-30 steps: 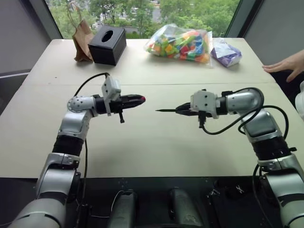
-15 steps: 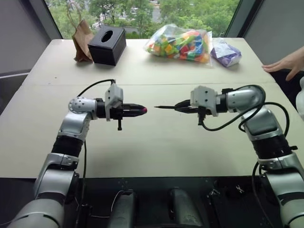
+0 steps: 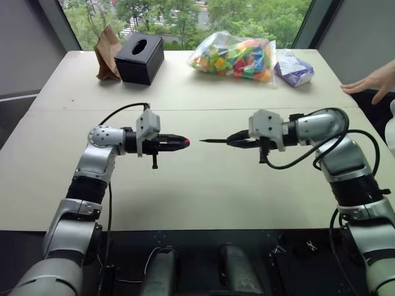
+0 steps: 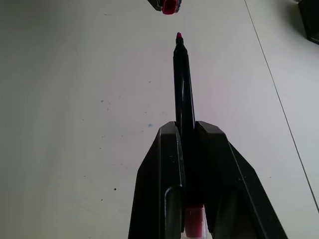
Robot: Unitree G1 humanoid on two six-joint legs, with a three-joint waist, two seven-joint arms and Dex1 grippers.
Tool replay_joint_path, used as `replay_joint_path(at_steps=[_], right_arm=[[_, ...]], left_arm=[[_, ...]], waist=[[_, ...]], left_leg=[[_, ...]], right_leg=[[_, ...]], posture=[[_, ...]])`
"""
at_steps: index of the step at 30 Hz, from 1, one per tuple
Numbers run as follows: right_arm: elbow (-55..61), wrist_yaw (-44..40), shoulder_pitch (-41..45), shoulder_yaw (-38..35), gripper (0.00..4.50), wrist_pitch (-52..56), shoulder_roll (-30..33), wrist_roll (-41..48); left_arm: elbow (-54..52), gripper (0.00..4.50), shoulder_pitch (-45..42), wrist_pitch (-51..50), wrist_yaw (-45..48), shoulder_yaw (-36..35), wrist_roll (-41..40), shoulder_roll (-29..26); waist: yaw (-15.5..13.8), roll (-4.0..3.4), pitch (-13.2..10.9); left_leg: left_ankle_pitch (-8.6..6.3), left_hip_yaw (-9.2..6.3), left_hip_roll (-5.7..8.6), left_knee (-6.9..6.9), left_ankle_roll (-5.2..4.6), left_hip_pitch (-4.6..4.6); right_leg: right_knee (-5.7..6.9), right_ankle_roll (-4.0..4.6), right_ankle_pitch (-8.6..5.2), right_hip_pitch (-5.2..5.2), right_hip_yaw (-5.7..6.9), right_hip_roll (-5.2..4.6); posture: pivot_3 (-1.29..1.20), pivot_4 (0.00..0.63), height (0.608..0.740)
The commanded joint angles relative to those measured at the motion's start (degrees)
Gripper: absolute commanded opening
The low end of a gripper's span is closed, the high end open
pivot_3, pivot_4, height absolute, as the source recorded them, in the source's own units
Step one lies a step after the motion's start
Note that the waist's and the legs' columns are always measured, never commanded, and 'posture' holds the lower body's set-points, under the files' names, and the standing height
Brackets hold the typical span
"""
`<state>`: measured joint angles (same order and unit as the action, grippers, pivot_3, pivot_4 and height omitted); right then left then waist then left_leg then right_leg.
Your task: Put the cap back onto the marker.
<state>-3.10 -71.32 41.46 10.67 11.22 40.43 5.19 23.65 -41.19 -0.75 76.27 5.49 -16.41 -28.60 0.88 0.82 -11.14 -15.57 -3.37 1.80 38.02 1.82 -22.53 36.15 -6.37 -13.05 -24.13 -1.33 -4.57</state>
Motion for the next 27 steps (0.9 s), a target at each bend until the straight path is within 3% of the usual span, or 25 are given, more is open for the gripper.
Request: replay_joint_path(at_steps=[1,27], right_arm=[[3.11,0.14,1.07,-0.52,0.02,0.51,-0.03,1.25],[3.69,0.98,1.34,0.04,0.02,1.07,-1.49,1.19]], left_arm=[[-1.07,0.0,-0.5,0.72,-0.22,-0.68,-0.2,-0.06],[-2.55,0.0,-0.94,-0.49,0.03,0.17,-0.47,1.37]], waist=[[0.0,0.0,0.0],[-0.02,0.0,0.0]], left_leg=[[0.0,0.0,0.0,0.0,0.0,0.0],[0.0,0.0,0.0,0.0,0.0,0.0]], right_leg=[[0.0,0.0,0.0,0.0,0.0,0.0],[0.0,0.0,0.0,0.0,0.0,0.0]], posture=[[0.0,0.15,0.74],[0.0,0.15,0.74]])
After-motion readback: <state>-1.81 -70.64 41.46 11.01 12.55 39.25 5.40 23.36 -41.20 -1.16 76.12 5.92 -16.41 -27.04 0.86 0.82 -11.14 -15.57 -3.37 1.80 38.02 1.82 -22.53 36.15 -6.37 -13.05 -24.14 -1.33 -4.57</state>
